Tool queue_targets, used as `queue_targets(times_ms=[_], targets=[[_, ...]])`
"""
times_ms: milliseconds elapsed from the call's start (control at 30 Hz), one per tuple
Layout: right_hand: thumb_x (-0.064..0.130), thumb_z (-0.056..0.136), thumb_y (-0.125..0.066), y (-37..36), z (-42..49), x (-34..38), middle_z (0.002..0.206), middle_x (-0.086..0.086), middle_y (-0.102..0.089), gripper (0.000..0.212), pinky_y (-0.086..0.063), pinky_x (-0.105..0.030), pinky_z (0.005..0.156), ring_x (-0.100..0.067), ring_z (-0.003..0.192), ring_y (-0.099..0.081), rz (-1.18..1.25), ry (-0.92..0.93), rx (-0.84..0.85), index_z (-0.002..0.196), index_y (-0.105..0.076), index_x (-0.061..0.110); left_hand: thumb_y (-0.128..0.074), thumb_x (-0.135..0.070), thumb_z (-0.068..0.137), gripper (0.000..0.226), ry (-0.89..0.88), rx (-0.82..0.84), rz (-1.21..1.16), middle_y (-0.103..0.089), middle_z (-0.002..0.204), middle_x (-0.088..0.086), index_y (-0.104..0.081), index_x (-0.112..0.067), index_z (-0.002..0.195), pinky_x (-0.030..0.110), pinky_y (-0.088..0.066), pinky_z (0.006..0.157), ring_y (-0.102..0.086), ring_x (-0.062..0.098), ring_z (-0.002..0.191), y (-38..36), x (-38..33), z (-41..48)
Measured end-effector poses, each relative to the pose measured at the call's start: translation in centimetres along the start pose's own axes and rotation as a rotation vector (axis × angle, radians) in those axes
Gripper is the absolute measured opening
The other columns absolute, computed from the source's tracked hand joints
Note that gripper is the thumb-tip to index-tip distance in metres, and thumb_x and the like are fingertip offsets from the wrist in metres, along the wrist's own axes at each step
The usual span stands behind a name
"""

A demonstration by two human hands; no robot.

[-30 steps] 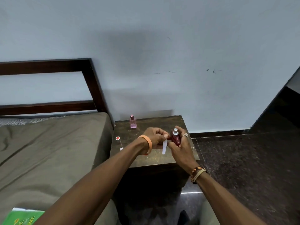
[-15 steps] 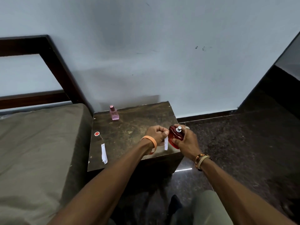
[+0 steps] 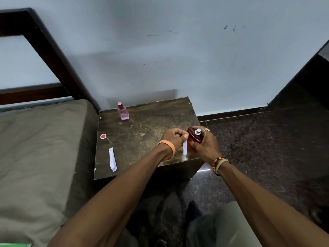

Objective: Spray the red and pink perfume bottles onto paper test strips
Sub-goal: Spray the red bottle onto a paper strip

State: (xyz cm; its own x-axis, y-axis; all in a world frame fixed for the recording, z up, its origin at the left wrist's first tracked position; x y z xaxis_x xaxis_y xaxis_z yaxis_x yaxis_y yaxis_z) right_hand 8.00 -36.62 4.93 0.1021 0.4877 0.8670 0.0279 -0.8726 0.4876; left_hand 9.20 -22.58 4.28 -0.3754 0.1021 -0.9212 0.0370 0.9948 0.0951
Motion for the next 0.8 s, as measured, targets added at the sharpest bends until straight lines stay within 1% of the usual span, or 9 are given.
queue_targets(times_ms=[67,167,233,400,500,567,667,733,800], targets=[[-0.005,0.078,-0.074,-0.4,-0.1,-0.5,0.102,0.009,-0.063,0.05,-0.055,-0.036,0.09,-0.014,0.1,-0.063,0.003,-0.017,-0.009,0.119,-0.063,0.02,-0.061,-0.005,0.089,0.017,0.011,0.008,-0.014,-0.064,0.069,0.004,-0.061,-0.015,0.076,0.03,-0.059,0.063,-0.063,0.013,0.069,0.0,0.4,0.0],[-0.004,0.078,-0.073,-0.9,0.0,-0.8,0.095,0.02,-0.059,0.051,-0.056,-0.033,0.088,-0.007,0.093,-0.061,-0.026,-0.013,-0.019,0.119,-0.062,0.025,-0.061,-0.005,0.089,0.016,0.026,0.016,-0.04,-0.064,0.07,0.004,-0.062,-0.015,0.076,0.031,-0.059,0.065,-0.064,0.014,0.072,0.1,0.8,0.2],[-0.004,0.078,-0.073,-1.2,0.2,-0.9,0.095,0.021,-0.059,0.054,-0.055,-0.033,0.089,-0.006,0.092,-0.06,-0.038,-0.018,-0.017,0.119,-0.061,0.029,-0.061,-0.006,0.09,0.015,0.036,0.024,-0.04,-0.065,0.072,0.004,-0.061,-0.015,0.077,0.032,-0.059,0.066,-0.064,0.015,0.074,0.2,1.1,0.3],[-0.005,0.078,-0.073,-1.4,0.3,-1.1,0.114,0.002,-0.063,0.062,-0.053,-0.032,0.094,-0.02,0.109,-0.063,-0.092,-0.039,0.005,0.13,-0.056,0.025,-0.061,-0.009,0.09,0.014,0.046,0.01,-0.008,-0.064,0.074,0.004,-0.061,-0.016,0.079,0.043,-0.059,0.077,-0.063,0.018,0.08,0.8,1.2,0.0],[-0.004,0.074,-0.076,-1.1,0.1,-0.4,0.132,-0.007,-0.059,0.086,-0.05,-0.03,0.096,-0.025,0.12,-0.058,-0.147,-0.035,0.035,0.147,-0.038,0.02,-0.061,-0.01,0.09,0.014,0.032,-0.01,0.014,-0.064,0.077,0.005,-0.062,-0.017,0.079,0.044,-0.058,0.077,-0.062,0.02,0.082,2.0,0.5,-0.9],[0.002,0.07,-0.08,-0.5,-0.1,0.7,0.139,-0.009,-0.054,0.095,-0.046,-0.029,0.098,-0.026,0.125,-0.054,-0.165,-0.001,-0.001,0.151,-0.032,0.017,-0.061,-0.01,0.09,0.012,0.013,-0.025,0.032,-0.066,0.086,0.008,-0.062,-0.017,0.081,0.04,-0.059,0.073,-0.063,0.02,0.084,3.2,-0.4,-1.5],[0.018,0.069,-0.082,0.4,-0.7,3.1,0.143,-0.01,-0.049,0.091,-0.037,-0.028,0.106,-0.026,0.132,-0.044,-0.195,0.078,-0.095,0.148,-0.037,0.013,-0.059,-0.009,0.091,0.007,-0.021,-0.076,0.029,-0.067,0.095,0.013,-0.062,-0.012,0.085,0.034,-0.058,0.064,-0.063,0.022,0.085,5.9,-1.9,-2.9],[0.025,0.073,-0.077,0.7,-1.2,5.2,0.143,-0.008,-0.046,0.081,-0.037,-0.039,0.111,-0.026,0.133,-0.04,-0.215,0.135,-0.158,0.145,-0.041,0.014,-0.059,-0.008,0.091,0.008,-0.047,-0.11,-0.001,-0.067,0.092,0.012,-0.061,-0.011,0.084,0.031,-0.055,0.058,-0.062,0.022,0.084,8.1,-2.8,-3.9],[0.025,0.076,-0.072,0.6,-1.7,7.6,0.14,-0.007,-0.047,0.07,-0.04,-0.046,0.107,-0.025,0.129,-0.042,-0.209,0.219,-0.218,0.14,-0.046,0.016,-0.058,-0.008,0.091,0.013,-0.065,-0.15,-0.033,-0.067,0.092,0.01,-0.061,-0.014,0.08,0.032,-0.056,0.06,-0.063,0.023,0.085,10.7,-3.6,-5.1]])
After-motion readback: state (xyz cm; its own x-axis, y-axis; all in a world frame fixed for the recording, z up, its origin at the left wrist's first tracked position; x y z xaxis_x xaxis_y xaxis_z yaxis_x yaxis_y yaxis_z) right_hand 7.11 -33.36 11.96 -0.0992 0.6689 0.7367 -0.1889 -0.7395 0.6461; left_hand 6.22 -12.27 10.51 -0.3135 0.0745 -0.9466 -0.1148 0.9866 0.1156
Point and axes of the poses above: each hand's wrist, its own z-axis towards the middle knuckle, its own y-axis out of the back of the hand, x = y × z, the point moved 2 cm from there along z, towards the middle knuckle
